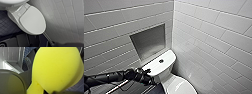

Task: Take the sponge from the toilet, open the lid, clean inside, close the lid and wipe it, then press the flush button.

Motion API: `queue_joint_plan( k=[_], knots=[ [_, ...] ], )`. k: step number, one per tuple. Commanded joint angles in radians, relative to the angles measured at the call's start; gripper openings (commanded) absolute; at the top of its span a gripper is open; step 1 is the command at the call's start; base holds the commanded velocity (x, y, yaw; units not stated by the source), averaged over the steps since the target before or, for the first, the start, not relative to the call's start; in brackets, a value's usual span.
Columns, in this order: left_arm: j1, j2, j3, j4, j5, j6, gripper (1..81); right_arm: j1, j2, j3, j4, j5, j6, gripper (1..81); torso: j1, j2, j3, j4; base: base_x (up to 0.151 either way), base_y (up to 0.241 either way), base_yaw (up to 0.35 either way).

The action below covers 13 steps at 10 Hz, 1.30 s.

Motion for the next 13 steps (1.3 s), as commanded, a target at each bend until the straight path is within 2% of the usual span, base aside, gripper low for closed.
queue_joint_plan(
  k=[1, 3, 4, 5, 6, 9, 13],
  knots=[
    [0.335, -0.117, 0.119, 0.249, -0.140, -0.010, 1.0, 0.000, -0.013, 0.007, -0.002, -0.062, -0.003, 1.0, 0.000, 0.000, 0.068, 0.000, 0.000, 0.000, 0.000],
    [0.528, -0.080, 0.048, 0.350, -0.212, -0.007, 1.0, -0.011, -0.006, -0.019, -0.002, -0.062, -0.003, 1.0, 0.000, 0.000, 0.126, 0.000, 0.000, 0.000, 0.000],
    [0.619, -0.051, -0.005, 0.390, -0.264, -0.007, 1.0, -0.017, 0.005, -0.045, -0.002, -0.062, -0.003, 1.0, 0.000, 0.000, 0.128, 0.000, 0.000, 0.000, 0.000],
    [0.689, -0.025, -0.058, 0.413, -0.298, -0.005, 1.0, -0.023, 0.017, -0.068, -0.003, -0.062, -0.004, 1.0, -0.001, -0.001, 0.151, 0.000, 0.000, 0.000, 0.000],
    [0.741, 0.011, -0.131, 0.433, -0.336, -0.004, 1.0, -0.029, 0.033, -0.096, -0.002, -0.062, -0.004, 1.0, -0.002, -0.001, 0.127, 0.000, 0.000, 0.000, 0.000],
    [0.855, 0.113, -0.304, 0.481, -0.393, -0.004, 1.0, -0.041, 0.039, -0.119, -0.003, -0.062, -0.004, 1.0, -0.003, -0.003, 0.137, 0.000, 0.000, 0.000, 0.000],
    [0.990, 0.280, -0.608, 0.452, -0.588, -0.016, 1.0, -0.044, 0.082, -0.186, 0.010, -0.060, 0.005, 1.0, -0.004, -0.003, 0.137, 0.000, 0.000, 0.000, 0.000]
  ],
)
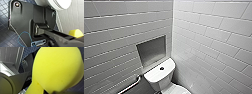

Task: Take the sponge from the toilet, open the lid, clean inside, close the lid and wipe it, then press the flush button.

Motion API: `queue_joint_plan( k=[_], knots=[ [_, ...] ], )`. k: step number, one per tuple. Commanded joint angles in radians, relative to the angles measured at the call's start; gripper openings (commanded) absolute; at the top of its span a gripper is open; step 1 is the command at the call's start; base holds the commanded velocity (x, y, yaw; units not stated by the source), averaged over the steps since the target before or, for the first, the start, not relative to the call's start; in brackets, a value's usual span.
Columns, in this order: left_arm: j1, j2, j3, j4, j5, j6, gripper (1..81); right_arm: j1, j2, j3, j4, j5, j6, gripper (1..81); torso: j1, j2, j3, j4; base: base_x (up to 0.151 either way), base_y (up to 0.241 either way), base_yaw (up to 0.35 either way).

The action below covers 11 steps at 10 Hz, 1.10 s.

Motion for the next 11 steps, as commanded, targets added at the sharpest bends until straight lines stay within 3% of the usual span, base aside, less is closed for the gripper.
queue_joint_plan(
  k=[1, 3, 7, 8, 10, 11],
  knots=[
    [0.097, 0.160, -0.227, 0.035, -0.130, -0.011, 1.0, 0.013, 0.014, -0.029, 0.010, -0.055, 0.005, 1.0, 0.000, 0.000, 0.082, 0.000, 0.000, 0.000, 0.000],
    [0.125, 0.246, -0.371, 0.035, -0.130, -0.011, 1.0, 0.010, 0.018, -0.037, 0.010, -0.055, 0.007, 1.0, 0.000, 0.000, 0.121, 0.000, 0.000, 0.000, 0.000],
    [0.156, 0.375, -0.584, 0.035, -0.127, -0.011, 1.0, 0.005, 0.034, -0.049, 0.009, -0.054, 0.005, 1.0, -0.002, -0.002, 0.260, 0.000, 0.000, 0.000, 0.000],
    [0.154, 0.418, -0.643, 0.034, -0.118, -0.011, 1.0, 0.005, 0.044, -0.067, 0.010, -0.054, 0.007, 1.0, -0.002, -0.002, 0.200, 0.000, 0.000, 0.000, 0.000],
    [0.156, 0.519, -0.825, 0.034, -0.103, -0.011, 1.0, -0.001, 0.075, -0.106, 0.003, -0.055, 0.005, 1.0, -0.004, -0.003, 0.257, 0.000, 0.000, 0.000, 0.000],
    [0.154, 0.566, -0.923, 0.032, -0.103, -0.011, 1.0, -0.005, 0.087, -0.125, 0.001, -0.055, 0.005, 1.0, -0.004, -0.003, 0.264, 0.000, 0.000, 0.000, 0.000]
  ],
)
